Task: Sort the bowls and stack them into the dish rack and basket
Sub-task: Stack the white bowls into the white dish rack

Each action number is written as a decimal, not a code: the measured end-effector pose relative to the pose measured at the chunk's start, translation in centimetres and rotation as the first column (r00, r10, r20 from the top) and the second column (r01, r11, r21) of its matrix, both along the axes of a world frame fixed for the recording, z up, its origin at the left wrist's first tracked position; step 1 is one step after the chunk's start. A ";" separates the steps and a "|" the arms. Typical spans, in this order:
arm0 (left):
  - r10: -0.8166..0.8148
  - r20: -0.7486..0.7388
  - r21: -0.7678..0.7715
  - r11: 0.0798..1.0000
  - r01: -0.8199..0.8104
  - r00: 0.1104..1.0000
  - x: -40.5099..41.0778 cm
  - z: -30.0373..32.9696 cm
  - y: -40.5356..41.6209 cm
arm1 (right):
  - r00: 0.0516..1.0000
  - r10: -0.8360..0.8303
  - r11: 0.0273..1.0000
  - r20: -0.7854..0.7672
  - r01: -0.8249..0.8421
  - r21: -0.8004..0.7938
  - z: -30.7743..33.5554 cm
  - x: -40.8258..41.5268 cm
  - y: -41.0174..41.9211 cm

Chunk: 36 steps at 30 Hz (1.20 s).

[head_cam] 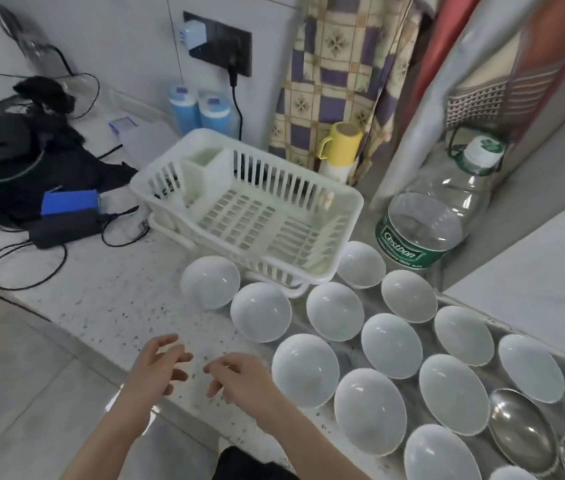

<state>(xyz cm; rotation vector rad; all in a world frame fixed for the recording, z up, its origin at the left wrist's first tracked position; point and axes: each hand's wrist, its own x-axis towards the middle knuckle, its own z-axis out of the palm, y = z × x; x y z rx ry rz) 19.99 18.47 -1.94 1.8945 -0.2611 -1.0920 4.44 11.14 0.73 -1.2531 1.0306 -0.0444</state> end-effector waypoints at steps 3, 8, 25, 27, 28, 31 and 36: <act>-0.006 -0.077 0.017 1.000 0.007 0.997 1.1 -0.8 -1.7 | 0.992 -0.117 0.984 -0.035 0.121 0.132 -0.4 1.1 0.4; -0.121 -0.192 0.039 0.991 0.130 0.974 3.0 -1.4 -4.8 | 0.860 -0.489 0.790 -0.143 0.507 0.345 -0.9 2.1 0.3; -0.451 -0.357 0.052 0.864 0.500 0.818 10.4 -1.6 -10.4 | 0.265 -0.948 0.239 -0.177 0.959 0.155 -3.3 8.5 0.0; -0.456 -0.372 0.050 0.860 0.508 0.808 10.6 -1.7 -10.5 | 0.235 -0.958 0.211 -0.168 0.966 0.149 -3.5 8.5 -0.1; -0.455 -0.379 0.046 0.860 0.508 0.806 10.7 -1.8 -10.6 | 0.221 -0.962 0.198 -0.163 0.969 0.146 -3.6 8.5 -0.2; -0.444 -0.397 0.026 0.869 0.494 0.803 10.7 -2.0 -10.5 | 0.202 -0.966 0.180 -0.162 0.974 0.138 -3.8 8.5 -0.6; -0.434 -0.439 -0.009 0.877 0.480 0.787 10.3 -2.0 -10.3 | 0.209 -0.961 0.186 -0.183 0.973 0.134 -4.0 8.6 -1.0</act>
